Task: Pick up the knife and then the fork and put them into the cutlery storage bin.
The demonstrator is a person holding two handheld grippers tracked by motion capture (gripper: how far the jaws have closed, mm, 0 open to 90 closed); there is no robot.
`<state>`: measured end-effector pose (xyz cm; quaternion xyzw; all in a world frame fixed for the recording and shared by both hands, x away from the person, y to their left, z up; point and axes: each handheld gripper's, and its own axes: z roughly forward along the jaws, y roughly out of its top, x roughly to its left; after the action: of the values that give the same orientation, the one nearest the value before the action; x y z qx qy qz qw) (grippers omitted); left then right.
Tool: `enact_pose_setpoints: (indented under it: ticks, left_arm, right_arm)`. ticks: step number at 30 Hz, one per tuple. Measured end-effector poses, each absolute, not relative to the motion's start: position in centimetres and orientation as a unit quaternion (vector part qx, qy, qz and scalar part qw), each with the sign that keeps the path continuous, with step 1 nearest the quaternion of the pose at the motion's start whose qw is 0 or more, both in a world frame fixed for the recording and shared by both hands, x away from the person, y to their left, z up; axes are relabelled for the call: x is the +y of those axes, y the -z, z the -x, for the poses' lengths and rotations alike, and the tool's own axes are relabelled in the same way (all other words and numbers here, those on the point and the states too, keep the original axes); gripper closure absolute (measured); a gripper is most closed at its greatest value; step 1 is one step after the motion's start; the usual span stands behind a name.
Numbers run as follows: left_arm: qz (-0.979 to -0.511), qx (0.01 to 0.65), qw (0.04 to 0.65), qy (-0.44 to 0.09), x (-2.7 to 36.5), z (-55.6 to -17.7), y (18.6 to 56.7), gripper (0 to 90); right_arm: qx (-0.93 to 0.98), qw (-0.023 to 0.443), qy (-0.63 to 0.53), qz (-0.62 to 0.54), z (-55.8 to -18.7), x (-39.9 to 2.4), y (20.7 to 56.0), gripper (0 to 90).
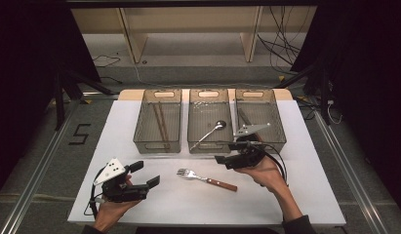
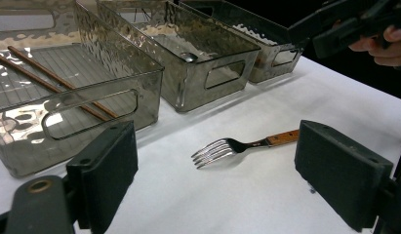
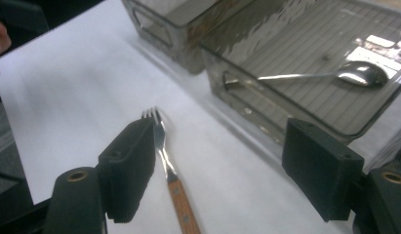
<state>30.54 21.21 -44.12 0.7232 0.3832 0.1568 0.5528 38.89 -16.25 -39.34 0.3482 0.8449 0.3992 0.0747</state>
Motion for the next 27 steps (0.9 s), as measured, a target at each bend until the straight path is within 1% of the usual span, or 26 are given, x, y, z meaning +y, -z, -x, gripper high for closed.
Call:
enact_pose_setpoints:
  ticks: [8, 27]
  left_arm:
    - [-0.722, 0.383, 0.554, -0.157, 21.3, -30.5, 44.1, 15.5]
    - [-0.721, 0.383, 0.556, -0.156, 21.3, -30.5, 44.0, 15.5]
  right_arm:
    - [0.859, 0.063, -0.384, -0.334, -38.1, -15.2, 40.3, 28.5]
    - [0.888, 0.043, -0.332, -0.315, -37.8, -13.6, 42.2, 28.0]
